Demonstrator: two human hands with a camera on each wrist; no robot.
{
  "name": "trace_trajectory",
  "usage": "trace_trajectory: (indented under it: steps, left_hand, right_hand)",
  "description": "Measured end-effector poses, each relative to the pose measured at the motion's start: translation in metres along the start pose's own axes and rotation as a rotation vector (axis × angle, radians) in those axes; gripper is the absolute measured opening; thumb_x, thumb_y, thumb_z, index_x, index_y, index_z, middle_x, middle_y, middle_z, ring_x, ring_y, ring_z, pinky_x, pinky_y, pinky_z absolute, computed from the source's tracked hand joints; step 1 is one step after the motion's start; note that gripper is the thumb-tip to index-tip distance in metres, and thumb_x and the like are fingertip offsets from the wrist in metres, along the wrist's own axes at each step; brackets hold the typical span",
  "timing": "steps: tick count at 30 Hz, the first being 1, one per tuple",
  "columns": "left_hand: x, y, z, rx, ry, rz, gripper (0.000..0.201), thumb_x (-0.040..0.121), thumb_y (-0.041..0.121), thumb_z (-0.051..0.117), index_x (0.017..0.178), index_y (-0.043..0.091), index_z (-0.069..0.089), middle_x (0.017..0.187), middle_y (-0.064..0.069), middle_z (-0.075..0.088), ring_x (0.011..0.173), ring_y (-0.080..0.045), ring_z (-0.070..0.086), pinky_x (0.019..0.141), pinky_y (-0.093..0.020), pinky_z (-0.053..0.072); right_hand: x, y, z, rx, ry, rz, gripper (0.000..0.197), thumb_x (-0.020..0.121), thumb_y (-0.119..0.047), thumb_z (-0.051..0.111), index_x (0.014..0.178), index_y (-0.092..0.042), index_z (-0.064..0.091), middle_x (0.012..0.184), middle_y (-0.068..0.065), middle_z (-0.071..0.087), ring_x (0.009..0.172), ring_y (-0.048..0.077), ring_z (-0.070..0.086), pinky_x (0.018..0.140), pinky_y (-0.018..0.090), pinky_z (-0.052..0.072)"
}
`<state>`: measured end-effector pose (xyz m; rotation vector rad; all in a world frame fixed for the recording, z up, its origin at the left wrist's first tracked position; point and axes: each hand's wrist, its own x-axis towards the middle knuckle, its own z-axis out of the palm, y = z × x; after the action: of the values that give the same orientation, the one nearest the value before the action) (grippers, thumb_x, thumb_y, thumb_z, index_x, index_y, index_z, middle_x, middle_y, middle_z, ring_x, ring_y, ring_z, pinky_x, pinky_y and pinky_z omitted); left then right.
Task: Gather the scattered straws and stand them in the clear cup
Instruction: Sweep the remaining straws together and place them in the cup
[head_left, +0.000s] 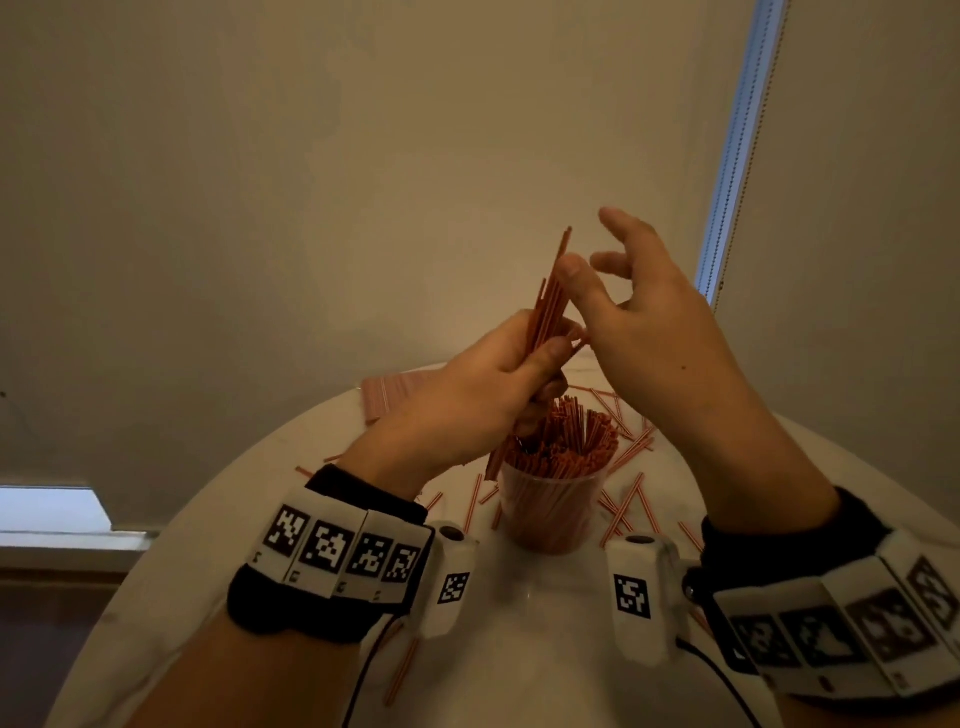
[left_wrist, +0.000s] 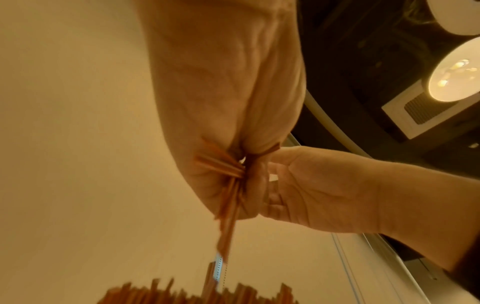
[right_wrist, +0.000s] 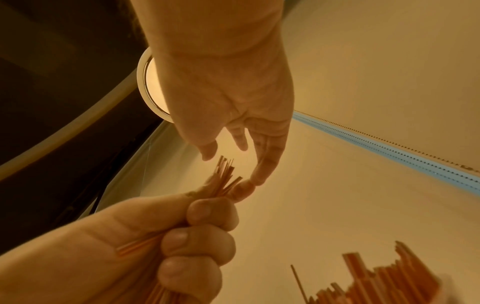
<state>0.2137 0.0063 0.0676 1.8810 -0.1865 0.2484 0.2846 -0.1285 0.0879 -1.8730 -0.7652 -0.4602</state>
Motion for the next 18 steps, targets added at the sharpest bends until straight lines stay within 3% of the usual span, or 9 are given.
trace_trajectory:
  steps: [2, 4, 7, 10, 13, 14, 16, 18]
  left_hand:
    - [-0.001, 0.001, 0.000, 0.057, -0.057, -0.009, 0.018, 0.110, 0.025, 0.042, 0.117, 0.012, 0.052, 0.067, 0.006, 0.044, 0.056, -0.011, 0.038, 0.053, -0.026, 0.035]
    - [-0.001, -0.001, 0.001, 0.116, -0.098, -0.020, 0.022, 0.109, 0.028, 0.046, 0.116, 0.009, 0.053, 0.069, 0.003, 0.046, 0.057, -0.011, 0.042, 0.054, -0.029, 0.038]
    - [0.002, -0.006, 0.003, 0.190, -0.101, -0.002, 0.024, 0.107, 0.031, 0.049, 0.119, 0.011, 0.054, 0.069, 0.000, 0.047, 0.053, -0.010, 0.044, 0.052, -0.027, 0.040]
    - [0.004, -0.008, 0.003, 0.081, -0.075, -0.001, 0.017, 0.109, 0.026, 0.048, 0.106, 0.010, 0.052, 0.065, 0.008, 0.045, 0.050, -0.008, 0.038, 0.049, -0.026, 0.035]
    - [0.006, -0.011, -0.001, 0.010, 0.039, 0.043, 0.011, 0.109, 0.028, 0.047, 0.109, 0.017, 0.049, 0.072, 0.005, 0.048, 0.054, -0.011, 0.042, 0.050, -0.027, 0.039]
    - [0.007, -0.012, -0.002, -0.018, 0.102, 0.064, 0.012, 0.108, 0.030, 0.047, 0.112, 0.018, 0.047, 0.075, 0.004, 0.051, 0.056, -0.012, 0.046, 0.052, -0.028, 0.043]
    - [0.009, -0.013, -0.007, -0.116, 0.252, 0.123, 0.017, 0.109, 0.033, 0.046, 0.115, 0.018, 0.044, 0.078, 0.003, 0.056, 0.059, -0.013, 0.053, 0.054, -0.028, 0.048]
    - [0.010, -0.015, -0.013, -0.242, 0.397, 0.188, 0.016, 0.109, 0.032, 0.045, 0.111, 0.016, 0.043, 0.075, 0.004, 0.059, 0.058, -0.014, 0.055, 0.054, -0.028, 0.050]
  right_hand:
    - [-0.001, -0.001, 0.000, 0.037, -0.012, -0.019, 0.055, 0.099, -0.057, 0.045, 0.150, -0.042, 0.029, 0.139, -0.013, 0.053, 0.105, 0.003, 0.060, 0.078, 0.019, 0.044]
    - [0.000, -0.001, 0.003, 0.012, -0.022, -0.050, 0.038, 0.102, -0.046, 0.046, 0.138, -0.033, 0.049, 0.122, -0.014, 0.063, 0.099, -0.001, 0.062, 0.076, 0.016, 0.047]
    - [0.001, 0.002, 0.004, -0.019, -0.065, -0.043, 0.023, 0.104, -0.036, 0.047, 0.107, -0.025, 0.066, 0.090, -0.012, 0.071, 0.084, 0.001, 0.067, 0.078, 0.028, 0.056]
    - [0.001, 0.001, 0.002, 0.017, -0.032, -0.052, 0.025, 0.104, -0.038, 0.046, 0.109, -0.026, 0.068, 0.093, -0.014, 0.071, 0.085, 0.000, 0.067, 0.081, 0.030, 0.057]
    - [0.001, -0.001, 0.000, 0.040, 0.003, -0.047, 0.035, 0.103, -0.046, 0.045, 0.130, -0.029, 0.058, 0.117, -0.015, 0.065, 0.098, 0.002, 0.065, 0.088, 0.032, 0.055]
    - [0.000, -0.003, -0.001, 0.033, -0.010, -0.034, 0.036, 0.102, -0.047, 0.046, 0.131, -0.028, 0.057, 0.118, -0.014, 0.065, 0.097, 0.005, 0.066, 0.088, 0.035, 0.056]
    - [-0.001, -0.005, -0.003, -0.032, -0.108, -0.009, 0.030, 0.100, -0.047, 0.048, 0.119, -0.028, 0.061, 0.104, -0.012, 0.069, 0.084, 0.006, 0.069, 0.082, 0.039, 0.058]
    - [-0.004, -0.007, -0.004, -0.090, -0.319, 0.035, 0.026, 0.098, -0.049, 0.051, 0.104, -0.029, 0.065, 0.086, -0.011, 0.072, 0.067, 0.003, 0.069, 0.072, 0.035, 0.059]
